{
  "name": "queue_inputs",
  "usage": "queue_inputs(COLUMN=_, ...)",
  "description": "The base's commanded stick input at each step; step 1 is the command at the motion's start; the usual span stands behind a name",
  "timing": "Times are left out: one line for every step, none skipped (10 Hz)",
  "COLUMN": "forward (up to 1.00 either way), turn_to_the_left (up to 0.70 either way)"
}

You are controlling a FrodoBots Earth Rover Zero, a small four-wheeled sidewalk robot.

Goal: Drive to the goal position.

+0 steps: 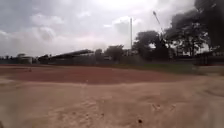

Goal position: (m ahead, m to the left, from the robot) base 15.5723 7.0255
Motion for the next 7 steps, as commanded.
queue_inputs(forward=0.45, turn_to_the_left=0.0)
queue_inputs(forward=0.45, turn_to_the_left=0.0)
queue_inputs(forward=0.45, turn_to_the_left=0.0)
queue_inputs(forward=0.45, turn_to_the_left=0.0)
queue_inputs(forward=0.45, turn_to_the_left=0.0)
queue_inputs(forward=0.45, turn_to_the_left=0.0)
queue_inputs(forward=0.45, turn_to_the_left=0.0)
